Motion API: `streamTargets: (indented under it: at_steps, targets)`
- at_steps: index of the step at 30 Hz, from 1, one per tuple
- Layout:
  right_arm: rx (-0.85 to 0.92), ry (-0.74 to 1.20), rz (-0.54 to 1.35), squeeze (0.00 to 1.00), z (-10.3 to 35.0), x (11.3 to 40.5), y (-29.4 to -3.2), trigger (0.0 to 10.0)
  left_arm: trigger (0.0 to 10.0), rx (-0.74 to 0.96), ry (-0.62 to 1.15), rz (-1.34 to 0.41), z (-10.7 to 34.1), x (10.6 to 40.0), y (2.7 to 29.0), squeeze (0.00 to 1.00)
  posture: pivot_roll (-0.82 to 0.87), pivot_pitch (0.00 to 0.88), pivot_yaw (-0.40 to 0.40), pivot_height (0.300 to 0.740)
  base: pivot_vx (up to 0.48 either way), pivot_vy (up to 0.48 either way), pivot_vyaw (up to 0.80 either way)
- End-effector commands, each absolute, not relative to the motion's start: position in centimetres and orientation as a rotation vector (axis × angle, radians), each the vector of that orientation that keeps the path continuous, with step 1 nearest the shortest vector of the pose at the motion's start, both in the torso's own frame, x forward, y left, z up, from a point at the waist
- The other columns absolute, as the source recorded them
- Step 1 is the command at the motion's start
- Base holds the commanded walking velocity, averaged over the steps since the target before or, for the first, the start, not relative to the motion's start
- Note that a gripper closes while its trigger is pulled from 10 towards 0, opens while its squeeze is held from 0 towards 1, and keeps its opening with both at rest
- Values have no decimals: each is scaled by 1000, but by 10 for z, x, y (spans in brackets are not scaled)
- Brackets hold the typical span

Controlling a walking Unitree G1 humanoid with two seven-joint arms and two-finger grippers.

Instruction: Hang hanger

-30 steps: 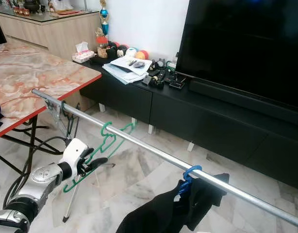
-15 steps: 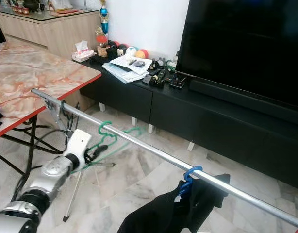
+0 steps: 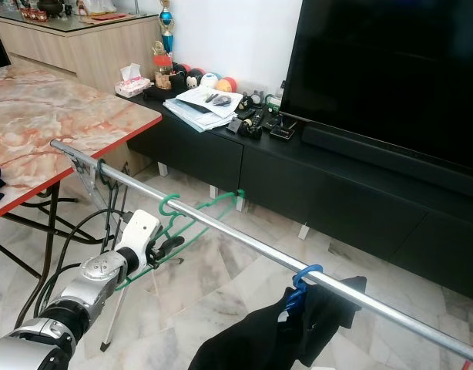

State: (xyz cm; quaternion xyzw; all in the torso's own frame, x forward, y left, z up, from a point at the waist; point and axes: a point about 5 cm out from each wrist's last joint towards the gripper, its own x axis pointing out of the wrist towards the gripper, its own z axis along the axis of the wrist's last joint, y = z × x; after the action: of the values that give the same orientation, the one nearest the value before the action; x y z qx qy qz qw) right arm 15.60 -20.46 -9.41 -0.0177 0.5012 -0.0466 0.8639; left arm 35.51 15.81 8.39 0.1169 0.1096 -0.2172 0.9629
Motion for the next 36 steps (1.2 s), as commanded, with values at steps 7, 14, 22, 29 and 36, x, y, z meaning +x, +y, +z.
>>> streamTargets:
  at_steps: [7,14,22,29,36]
  targets:
    - [-47,1048,-90,0,-93,158,-205,10000,10000,260,216,-439,90,360,156,0,136,0,-60,740,0,0,0]
    - [-47,1047,-92,0,-93,158,-205,10000,0,292,259,-355,83,359,163,0,133,0,-60,740,0,0,0]
    - [-47,1046,-92,0,-93,158,-205,10000,0,292,252,-321,87,362,166,0,138,0,-61,740,0,0,0]
    - [-45,1047,-90,0,-93,158,-205,10000,0,307,260,-306,86,362,166,0,138,0,-60,740,0,0,0]
    - [-46,1048,-87,0,-93,158,-204,10000,0,308,247,-318,87,362,166,0,141,0,-60,740,0,0,0]
